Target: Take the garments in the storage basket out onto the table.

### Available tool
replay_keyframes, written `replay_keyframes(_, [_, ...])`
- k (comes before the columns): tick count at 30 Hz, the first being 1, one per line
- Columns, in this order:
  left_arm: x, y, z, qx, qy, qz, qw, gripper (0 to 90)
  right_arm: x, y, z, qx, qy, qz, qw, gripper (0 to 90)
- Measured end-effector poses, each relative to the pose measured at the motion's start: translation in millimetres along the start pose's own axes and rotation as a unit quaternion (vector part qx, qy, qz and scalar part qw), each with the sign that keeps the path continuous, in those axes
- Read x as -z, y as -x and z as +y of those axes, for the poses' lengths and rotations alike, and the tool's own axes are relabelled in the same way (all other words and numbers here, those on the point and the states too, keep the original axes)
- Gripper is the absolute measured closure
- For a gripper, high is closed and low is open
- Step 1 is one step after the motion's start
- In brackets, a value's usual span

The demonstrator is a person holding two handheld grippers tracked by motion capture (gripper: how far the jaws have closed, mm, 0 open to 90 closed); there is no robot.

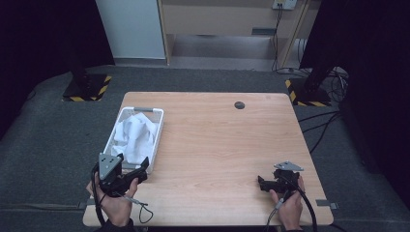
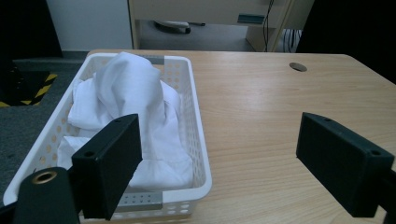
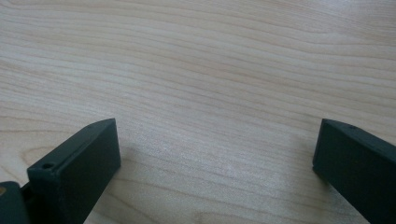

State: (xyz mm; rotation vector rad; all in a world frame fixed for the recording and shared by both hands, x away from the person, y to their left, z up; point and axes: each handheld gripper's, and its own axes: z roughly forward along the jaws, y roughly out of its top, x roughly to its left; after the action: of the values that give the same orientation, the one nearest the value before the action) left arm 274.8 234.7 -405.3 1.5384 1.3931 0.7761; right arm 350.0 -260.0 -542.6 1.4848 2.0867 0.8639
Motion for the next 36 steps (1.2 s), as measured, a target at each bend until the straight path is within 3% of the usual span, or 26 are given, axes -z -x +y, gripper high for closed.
replay_keyframes(36, [-15.3, -33.4, 30.6, 0.009, 0.004, 0.044, 0.9990, 13.4, 0.0, 0.0, 0.0, 0.000, 0.000, 0.000, 1.0000, 0.7])
